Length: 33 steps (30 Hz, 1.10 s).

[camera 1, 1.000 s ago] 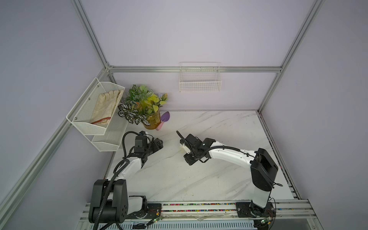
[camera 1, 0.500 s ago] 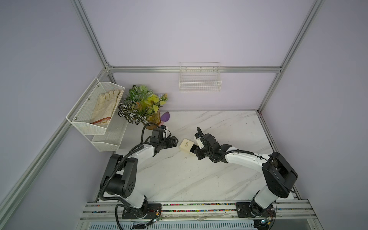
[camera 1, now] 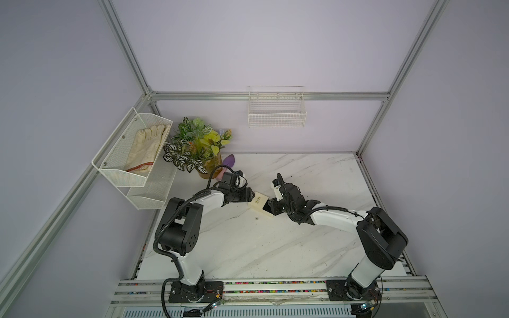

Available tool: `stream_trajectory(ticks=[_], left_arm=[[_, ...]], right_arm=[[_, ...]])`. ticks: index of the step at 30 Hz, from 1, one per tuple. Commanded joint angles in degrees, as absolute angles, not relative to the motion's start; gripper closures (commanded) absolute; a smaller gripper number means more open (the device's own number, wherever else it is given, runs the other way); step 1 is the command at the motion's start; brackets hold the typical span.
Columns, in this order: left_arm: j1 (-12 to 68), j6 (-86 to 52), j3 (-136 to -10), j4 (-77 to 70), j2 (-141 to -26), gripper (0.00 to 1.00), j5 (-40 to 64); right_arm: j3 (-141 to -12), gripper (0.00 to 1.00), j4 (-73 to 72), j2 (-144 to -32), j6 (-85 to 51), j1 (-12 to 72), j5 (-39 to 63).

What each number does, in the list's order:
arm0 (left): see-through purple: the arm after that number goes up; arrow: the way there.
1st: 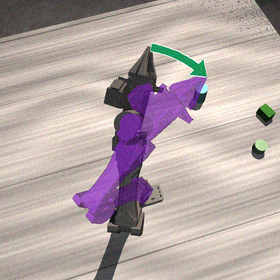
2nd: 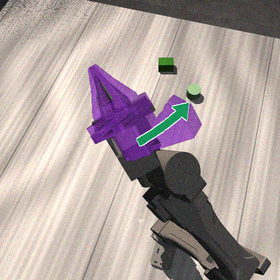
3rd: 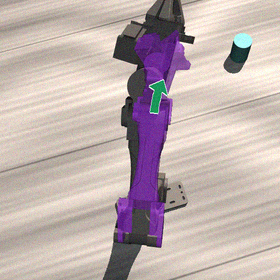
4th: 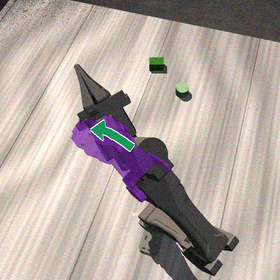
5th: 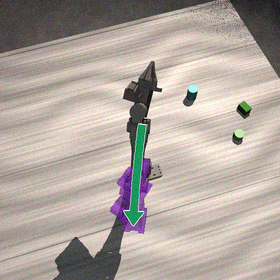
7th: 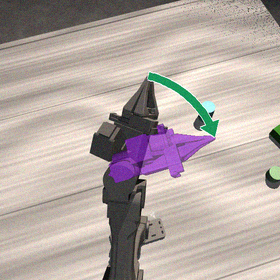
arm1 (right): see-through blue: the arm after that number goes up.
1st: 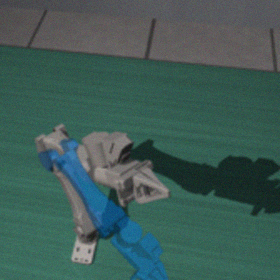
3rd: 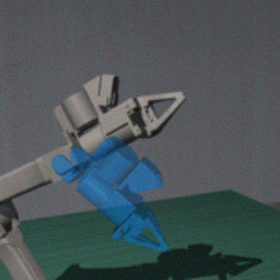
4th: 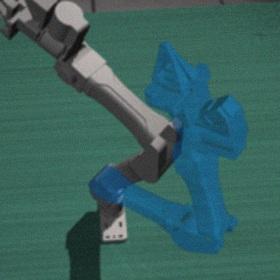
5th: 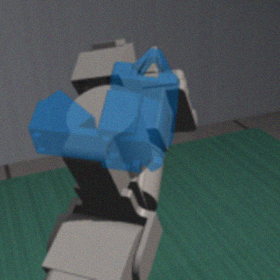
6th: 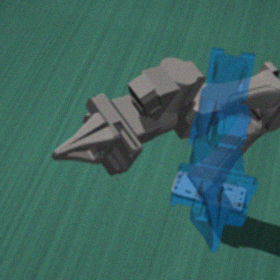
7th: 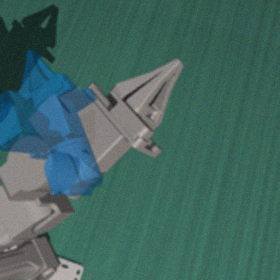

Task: Place the earrings into the drawer-style jewelry box
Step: Insert the earring into the inner lining.

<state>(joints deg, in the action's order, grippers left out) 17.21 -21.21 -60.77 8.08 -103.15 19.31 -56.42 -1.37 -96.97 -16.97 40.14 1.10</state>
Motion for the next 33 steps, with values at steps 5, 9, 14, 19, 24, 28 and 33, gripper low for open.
stream_trajectory(ticks=[5, 9, 14, 19, 24, 28, 33], left_arm=[[17.8, -19.3, -64.3, 8.7, -106.2, 0.48, 20.7], [17.8, -19.3, -64.8, 8.9, -107.1, 0.53, 20.5], [17.8, -19.3, -65.1, 9.0, -107.9, 0.59, 20.5], [17.9, -19.1, -64.5, 9.0, -108.3, 0.61, 20.0], [17.9, -19.2, -64.2, 9.0, -108.5, 0.62, 19.8], [17.9, -19.1, -64.2, 9.0, -108.6, 0.63, 19.6], [18.0, -19.0, -64.4, 9.1, -108.6, 0.63, 19.9]], right_arm=[[-57.0, 0.98, -3.3, -99.1, -18.0, 39.6, 0.9], [-57.3, 0.99, -3.3, -99.6, -17.9, 39.6, 1.2], [-57.2, 1.0, -3.8, -99.9, -17.3, 39.6, 0.9], [-56.4, 1.0, -5.4, -100.3, -16.1, 39.6, -0.4], [-57.0, 1.0, -5.8, -102.2, -14.9, 39.6, -1.1], [-58.0, 1.0, -6.1, -103.8, -14.8, 39.6, -1.6], [-58.7, 1.0, -6.8, -105.2, -15.1, 39.6, -1.7]])
